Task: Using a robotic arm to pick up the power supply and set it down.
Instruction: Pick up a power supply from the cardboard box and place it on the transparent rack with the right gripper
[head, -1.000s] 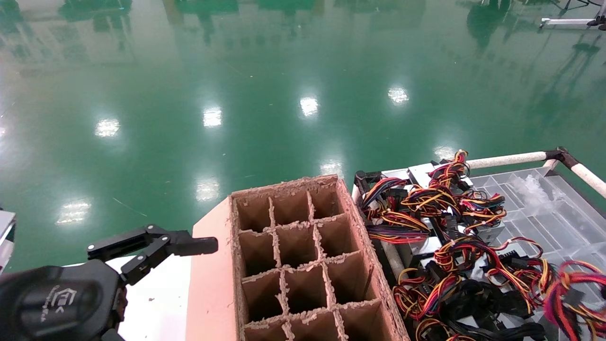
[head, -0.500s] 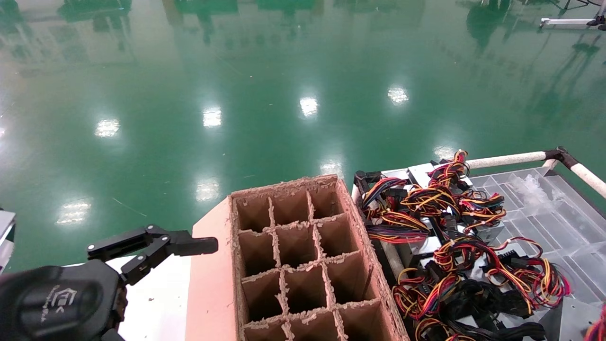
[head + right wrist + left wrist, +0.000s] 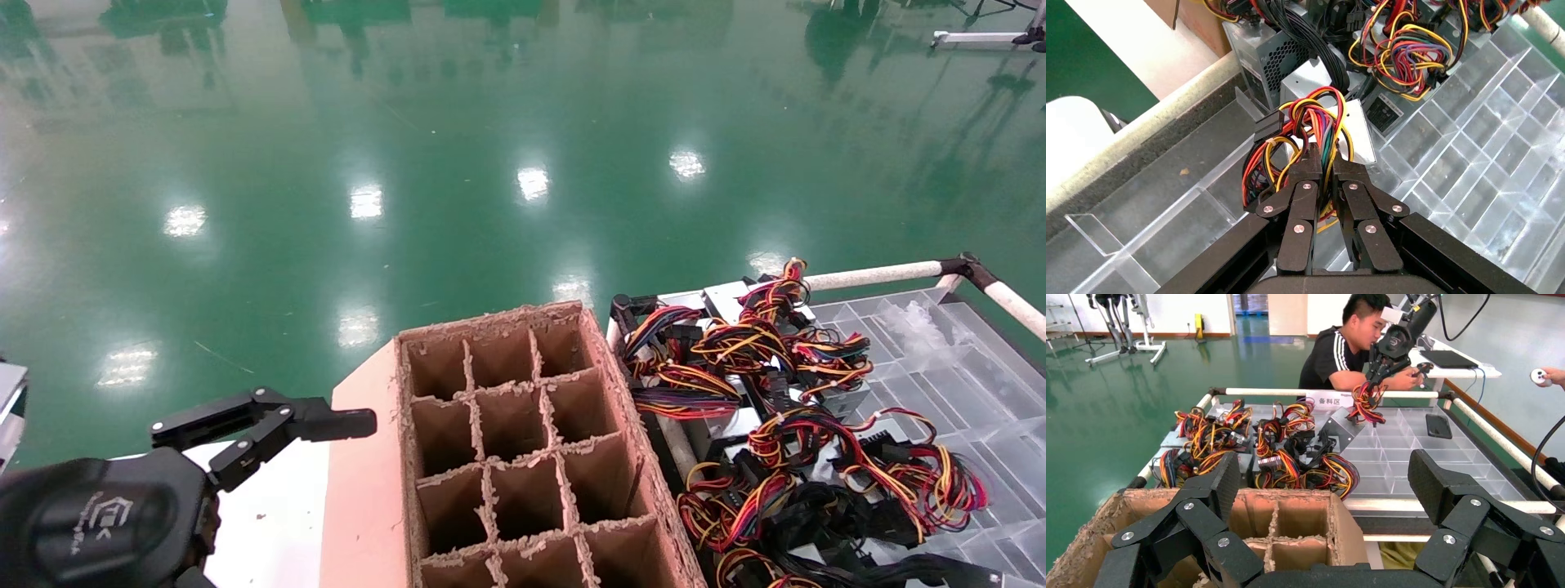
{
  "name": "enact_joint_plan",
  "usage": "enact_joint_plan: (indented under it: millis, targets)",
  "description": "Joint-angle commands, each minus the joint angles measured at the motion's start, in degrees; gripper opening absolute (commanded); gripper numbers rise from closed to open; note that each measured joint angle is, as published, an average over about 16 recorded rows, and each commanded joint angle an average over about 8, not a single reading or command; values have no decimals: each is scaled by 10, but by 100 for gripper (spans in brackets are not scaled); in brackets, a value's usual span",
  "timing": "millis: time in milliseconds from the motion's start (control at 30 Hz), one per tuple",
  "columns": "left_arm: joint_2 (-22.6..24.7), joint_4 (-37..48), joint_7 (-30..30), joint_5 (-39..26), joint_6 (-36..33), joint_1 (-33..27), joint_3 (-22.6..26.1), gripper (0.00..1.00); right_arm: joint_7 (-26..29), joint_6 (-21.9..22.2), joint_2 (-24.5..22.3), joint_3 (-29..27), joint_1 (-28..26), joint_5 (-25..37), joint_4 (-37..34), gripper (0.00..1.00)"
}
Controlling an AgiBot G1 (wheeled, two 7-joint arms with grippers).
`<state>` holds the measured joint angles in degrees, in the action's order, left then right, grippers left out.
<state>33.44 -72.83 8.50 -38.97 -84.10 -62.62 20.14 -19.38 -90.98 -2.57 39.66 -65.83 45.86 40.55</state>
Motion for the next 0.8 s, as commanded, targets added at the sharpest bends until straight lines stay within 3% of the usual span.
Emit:
enact_joint_plan:
  millis: [33,467,800]
  targets:
    - [0,0,0,0,0,0,0,100,-17,1,-2,1,3,-1,3,0]
    - [0,0,0,0,0,0,0,100,-114,6,-14,-29,12,59,16,0]
    - [0,0,0,0,0,0,0,100,-139,13,-8,-79,11,113,21,0]
